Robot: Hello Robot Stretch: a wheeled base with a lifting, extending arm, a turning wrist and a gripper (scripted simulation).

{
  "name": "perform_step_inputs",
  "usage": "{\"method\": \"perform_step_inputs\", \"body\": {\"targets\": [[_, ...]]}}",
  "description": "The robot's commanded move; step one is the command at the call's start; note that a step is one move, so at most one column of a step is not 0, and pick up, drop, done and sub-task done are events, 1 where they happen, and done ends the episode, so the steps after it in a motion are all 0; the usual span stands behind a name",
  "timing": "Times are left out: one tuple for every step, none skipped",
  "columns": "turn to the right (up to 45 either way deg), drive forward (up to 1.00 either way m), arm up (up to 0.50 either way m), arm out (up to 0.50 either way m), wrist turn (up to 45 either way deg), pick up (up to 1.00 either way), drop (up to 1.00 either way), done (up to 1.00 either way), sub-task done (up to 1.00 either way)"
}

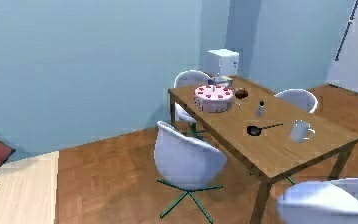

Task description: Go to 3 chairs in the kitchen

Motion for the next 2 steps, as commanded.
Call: {"method": "perform_step_inputs", "body": {"targets": [[-24.0,0.00,0.00,0.00,0.0,0.00,0.00,0.00,0.00],[0.0,0.30,0.00,0.00,0.0,0.00,0.00,0.00,0.00]]}}
